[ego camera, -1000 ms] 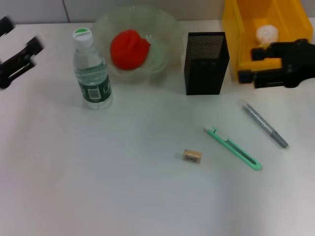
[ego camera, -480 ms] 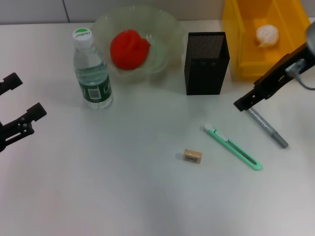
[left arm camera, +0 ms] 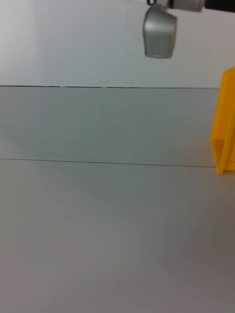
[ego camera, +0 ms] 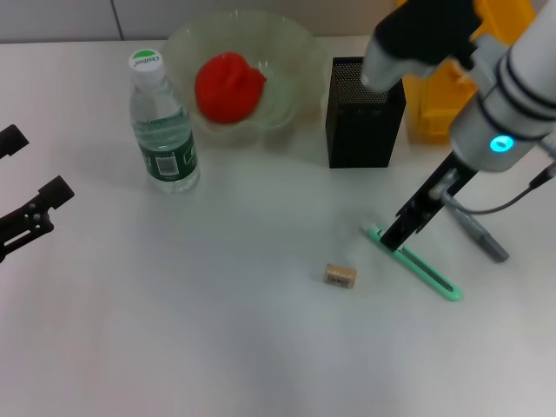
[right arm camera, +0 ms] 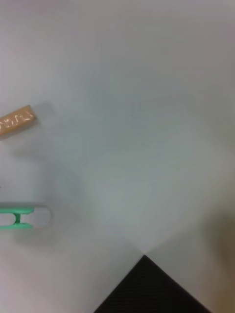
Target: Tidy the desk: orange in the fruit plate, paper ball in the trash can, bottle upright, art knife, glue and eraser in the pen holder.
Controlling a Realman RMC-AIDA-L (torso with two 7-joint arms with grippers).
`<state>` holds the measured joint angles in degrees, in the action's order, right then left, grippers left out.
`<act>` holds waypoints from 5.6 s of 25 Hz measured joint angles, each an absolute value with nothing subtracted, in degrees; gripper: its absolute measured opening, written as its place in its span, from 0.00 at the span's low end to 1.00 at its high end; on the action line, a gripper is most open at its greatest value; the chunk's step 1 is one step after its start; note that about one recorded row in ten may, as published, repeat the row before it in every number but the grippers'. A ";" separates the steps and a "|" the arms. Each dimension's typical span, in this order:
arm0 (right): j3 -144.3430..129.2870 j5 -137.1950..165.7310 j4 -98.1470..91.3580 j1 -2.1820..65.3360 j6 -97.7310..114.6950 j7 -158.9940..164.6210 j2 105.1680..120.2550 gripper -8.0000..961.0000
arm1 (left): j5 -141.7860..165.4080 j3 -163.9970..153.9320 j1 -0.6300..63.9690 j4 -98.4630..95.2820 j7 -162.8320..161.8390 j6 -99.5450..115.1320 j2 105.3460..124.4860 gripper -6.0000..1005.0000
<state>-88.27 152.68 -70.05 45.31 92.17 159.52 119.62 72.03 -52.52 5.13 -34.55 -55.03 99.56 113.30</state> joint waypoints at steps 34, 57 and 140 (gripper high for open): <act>-96.05 151.25 -58.42 46.86 82.47 162.54 119.79 0.56 | 71.91 -49.92 6.24 -32.08 -54.25 99.45 114.03 0.86; -80.64 146.65 -91.91 30.70 74.79 153.73 119.26 0.18 | 72.07 -49.30 6.39 -31.23 -54.35 98.93 114.15 0.86; -98.24 142.11 -74.35 41.88 86.88 141.55 119.55 0.73 | 95.34 -49.88 10.15 -36.64 -64.26 102.62 110.12 0.86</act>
<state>-98.24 142.11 -74.35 41.88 86.88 141.55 119.55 95.34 -49.88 10.15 -36.64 -64.26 102.62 110.12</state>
